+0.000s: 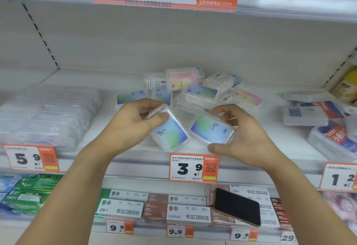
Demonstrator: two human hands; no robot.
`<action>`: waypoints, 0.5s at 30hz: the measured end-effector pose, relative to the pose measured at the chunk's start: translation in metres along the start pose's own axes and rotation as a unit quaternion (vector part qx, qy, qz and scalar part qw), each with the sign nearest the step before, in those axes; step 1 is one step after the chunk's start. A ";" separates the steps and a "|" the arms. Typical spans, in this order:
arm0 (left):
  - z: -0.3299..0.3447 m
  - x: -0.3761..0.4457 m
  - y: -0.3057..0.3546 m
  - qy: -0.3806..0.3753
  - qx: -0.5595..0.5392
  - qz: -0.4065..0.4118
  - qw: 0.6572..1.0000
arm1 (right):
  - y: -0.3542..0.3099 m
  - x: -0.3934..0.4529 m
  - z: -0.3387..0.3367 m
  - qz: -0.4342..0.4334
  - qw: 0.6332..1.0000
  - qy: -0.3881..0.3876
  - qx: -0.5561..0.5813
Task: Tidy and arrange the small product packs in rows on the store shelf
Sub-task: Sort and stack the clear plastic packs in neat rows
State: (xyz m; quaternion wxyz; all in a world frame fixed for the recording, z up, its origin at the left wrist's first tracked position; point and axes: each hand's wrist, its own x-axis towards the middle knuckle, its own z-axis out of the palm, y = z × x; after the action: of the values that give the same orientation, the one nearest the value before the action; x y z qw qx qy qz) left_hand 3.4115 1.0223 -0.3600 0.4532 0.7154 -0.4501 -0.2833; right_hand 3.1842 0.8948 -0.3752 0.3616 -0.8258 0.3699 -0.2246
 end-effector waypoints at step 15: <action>0.016 -0.006 0.018 -0.031 -0.049 -0.025 0.998 | 0.001 0.003 -0.003 0.014 0.932 -0.089 0.351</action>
State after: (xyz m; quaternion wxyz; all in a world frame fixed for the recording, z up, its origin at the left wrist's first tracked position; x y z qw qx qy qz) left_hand 3.3890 1.0182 -0.3511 0.4664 0.6941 -0.4317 -0.3381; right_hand 3.1840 0.8905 -0.3740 0.6627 -0.6578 0.2455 -0.2607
